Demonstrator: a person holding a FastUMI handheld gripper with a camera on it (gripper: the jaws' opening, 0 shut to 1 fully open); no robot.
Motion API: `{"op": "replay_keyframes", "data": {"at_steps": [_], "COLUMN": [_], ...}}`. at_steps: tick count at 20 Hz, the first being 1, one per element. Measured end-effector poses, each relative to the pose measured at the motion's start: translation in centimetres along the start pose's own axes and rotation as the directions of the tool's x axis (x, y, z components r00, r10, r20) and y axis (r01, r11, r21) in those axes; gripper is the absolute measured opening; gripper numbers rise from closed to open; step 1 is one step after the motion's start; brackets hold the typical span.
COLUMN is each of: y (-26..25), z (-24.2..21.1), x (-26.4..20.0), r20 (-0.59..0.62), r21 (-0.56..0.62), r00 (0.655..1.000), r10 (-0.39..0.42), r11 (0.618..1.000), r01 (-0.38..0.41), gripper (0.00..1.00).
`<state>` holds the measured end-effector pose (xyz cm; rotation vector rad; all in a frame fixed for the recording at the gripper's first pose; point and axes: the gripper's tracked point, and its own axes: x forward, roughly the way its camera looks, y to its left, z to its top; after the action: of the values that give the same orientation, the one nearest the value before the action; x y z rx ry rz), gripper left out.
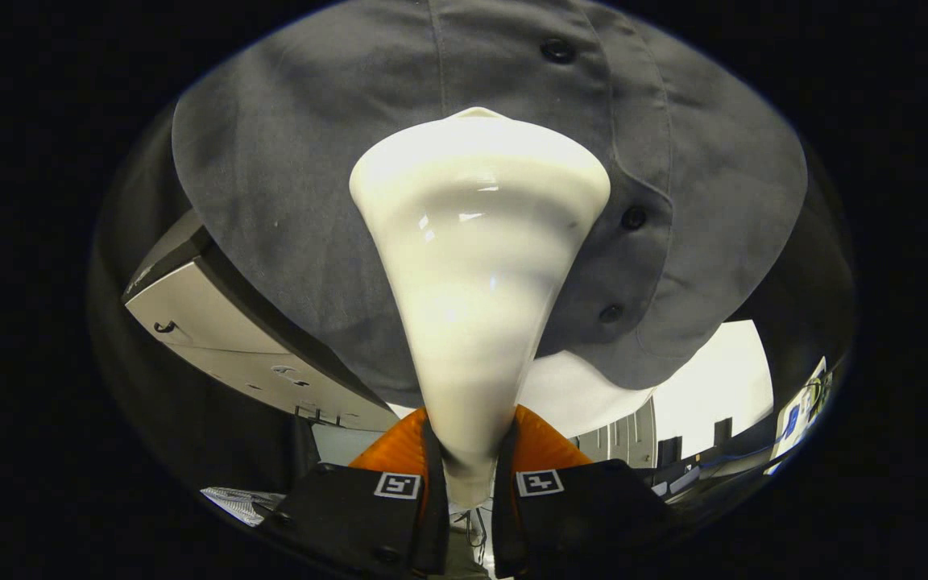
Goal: Iron the clothes twice with a garment steamer, once on the left side and once on the right side.
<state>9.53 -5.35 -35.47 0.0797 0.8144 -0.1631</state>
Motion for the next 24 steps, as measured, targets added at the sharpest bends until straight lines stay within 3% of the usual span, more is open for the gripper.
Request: {"op": "replay_keyframes", "data": {"at_steps": [15,24], "y": [-1.3,-0.7], "z": [-8.0,-8.1], "x": [4.6,2.5], "r20": [-0.135,-0.116], "r21": [0.031,0.085], "r00": [0.991,0.993], "r10": [-0.023,-0.029], "r11": [0.999,0.996], "r01": [0.028,0.039], "gripper": [0.29,0.29]}}
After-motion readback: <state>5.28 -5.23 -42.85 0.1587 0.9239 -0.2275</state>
